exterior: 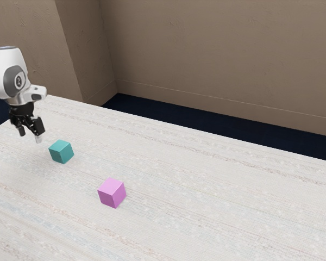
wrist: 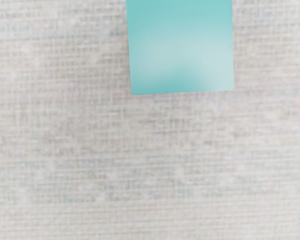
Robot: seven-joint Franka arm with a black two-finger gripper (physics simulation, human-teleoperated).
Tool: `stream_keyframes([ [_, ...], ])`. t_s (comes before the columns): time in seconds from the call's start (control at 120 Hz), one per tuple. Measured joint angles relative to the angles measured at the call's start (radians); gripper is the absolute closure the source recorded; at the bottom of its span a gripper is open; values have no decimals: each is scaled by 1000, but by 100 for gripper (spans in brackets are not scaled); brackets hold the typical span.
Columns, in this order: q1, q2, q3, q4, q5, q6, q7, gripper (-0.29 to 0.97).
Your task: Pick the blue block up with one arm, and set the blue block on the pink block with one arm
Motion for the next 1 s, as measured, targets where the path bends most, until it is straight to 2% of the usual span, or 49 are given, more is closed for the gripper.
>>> stream_keyframes([
  [0.042,0,12,-2,0,-3,8,21,0],
  [0.217,10,75,-24,7,-93,96,89,0],
  [0.35,11,116,-35,26,-124,157,123,0],
  [0.567,12,168,-37,67,-153,203,136,0],
  [1.0,13,225,-59,107,-174,217,27,0],
])
